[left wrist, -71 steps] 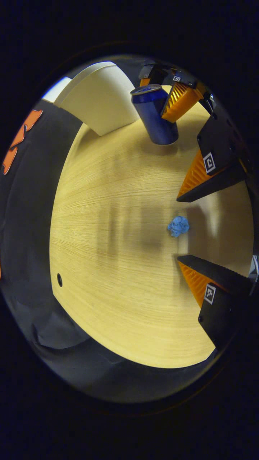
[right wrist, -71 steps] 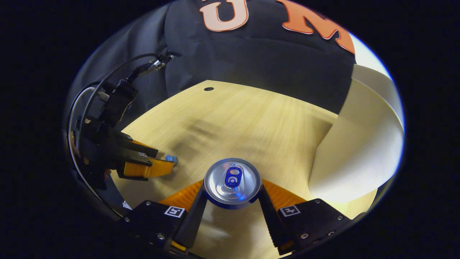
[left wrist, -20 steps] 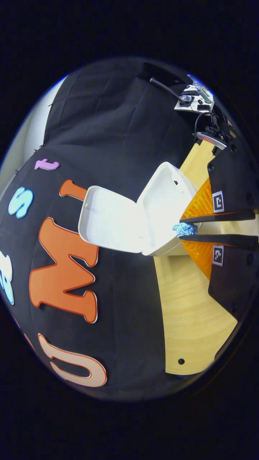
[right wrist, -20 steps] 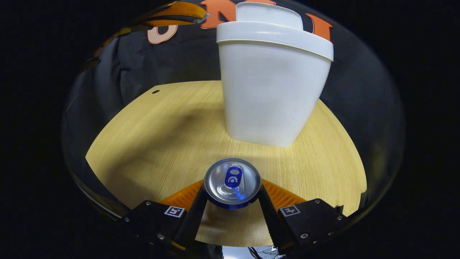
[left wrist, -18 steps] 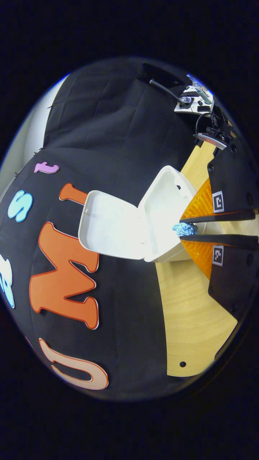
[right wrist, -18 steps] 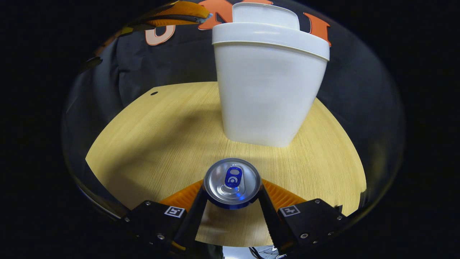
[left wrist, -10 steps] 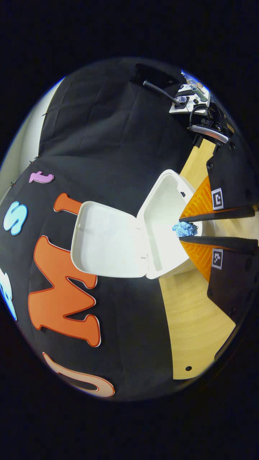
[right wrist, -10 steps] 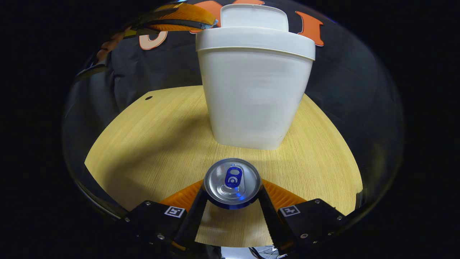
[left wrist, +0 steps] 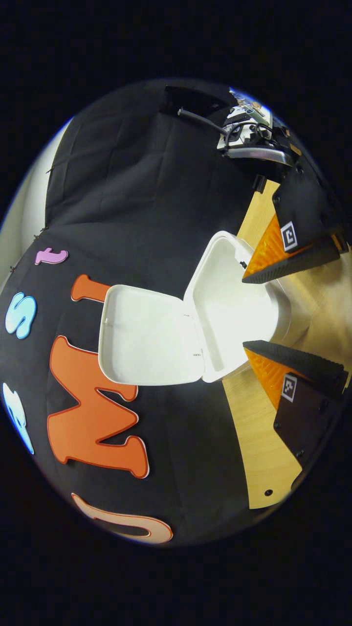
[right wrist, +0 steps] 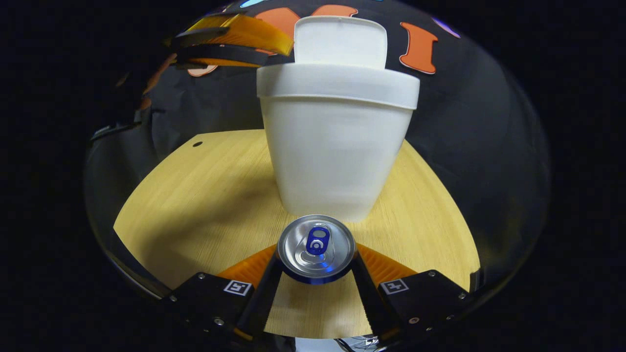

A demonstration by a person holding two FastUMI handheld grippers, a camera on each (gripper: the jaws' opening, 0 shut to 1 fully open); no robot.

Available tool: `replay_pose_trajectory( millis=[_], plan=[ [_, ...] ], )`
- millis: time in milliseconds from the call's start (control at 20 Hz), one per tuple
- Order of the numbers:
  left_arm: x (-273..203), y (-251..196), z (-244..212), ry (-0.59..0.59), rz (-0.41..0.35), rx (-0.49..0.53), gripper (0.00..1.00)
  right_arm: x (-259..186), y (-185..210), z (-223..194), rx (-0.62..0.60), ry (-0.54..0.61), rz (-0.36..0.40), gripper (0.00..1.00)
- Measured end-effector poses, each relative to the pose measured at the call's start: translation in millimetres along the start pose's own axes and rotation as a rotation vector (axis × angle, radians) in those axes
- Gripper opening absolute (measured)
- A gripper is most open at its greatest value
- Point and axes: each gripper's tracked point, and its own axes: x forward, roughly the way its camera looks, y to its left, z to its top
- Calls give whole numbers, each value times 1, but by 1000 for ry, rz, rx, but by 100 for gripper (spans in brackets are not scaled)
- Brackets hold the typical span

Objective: Press the lid of the desktop garbage bin to open it, pick up the crumpled paper on the desktop and throw it into the bin, then pick up the pop can on the desktop and drop it into the bin, and finally close the garbage bin lid.

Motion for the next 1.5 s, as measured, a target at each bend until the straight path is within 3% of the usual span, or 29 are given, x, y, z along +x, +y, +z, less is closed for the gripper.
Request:
replay_pose_trajectory(
  millis=[150, 350, 850, 1500],
  plan=[
    [-17, 9, 4, -35, 24, 14, 89, -13, -9, 38, -15, -73, -39, 80],
    [-40, 26, 6, -62, 78, 33, 95, -36, -19, 79, -28, -143, -67, 80],
    [-94, 67, -25, -44, 204, 83, 96, -82, -36, 194, -79, -295, -88, 80],
    [-129, 106, -42, -33, 349, 22, 96, -49, -46, 250, -115, -352, -72, 80]
  ],
)
